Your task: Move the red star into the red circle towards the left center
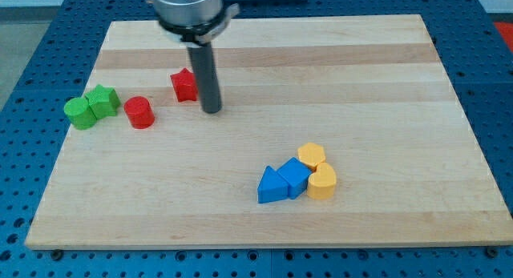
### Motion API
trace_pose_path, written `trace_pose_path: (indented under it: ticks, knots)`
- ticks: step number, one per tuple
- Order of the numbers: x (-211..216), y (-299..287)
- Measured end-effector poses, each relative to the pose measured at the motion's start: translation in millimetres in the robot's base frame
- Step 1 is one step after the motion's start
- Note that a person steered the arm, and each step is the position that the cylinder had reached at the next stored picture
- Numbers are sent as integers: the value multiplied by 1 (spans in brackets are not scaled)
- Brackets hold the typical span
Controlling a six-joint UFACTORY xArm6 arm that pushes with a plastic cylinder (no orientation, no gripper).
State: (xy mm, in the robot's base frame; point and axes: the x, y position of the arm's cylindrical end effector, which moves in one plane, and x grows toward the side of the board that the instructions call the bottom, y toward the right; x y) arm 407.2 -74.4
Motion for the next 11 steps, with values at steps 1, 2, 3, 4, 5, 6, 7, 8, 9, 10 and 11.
trace_pose_path:
  ticks: [1, 2, 3, 4, 5, 6, 7, 8, 9, 10, 11]
  knots:
    - [-29, 1]
    - [-54, -5]
    - [-55, -28]
    - [-36, -48]
    - [-21, -73]
    - [-15, -93]
    - [-14, -93]
    - [9, -81]
    - [41, -80]
    - [49, -101]
    - [49, -123]
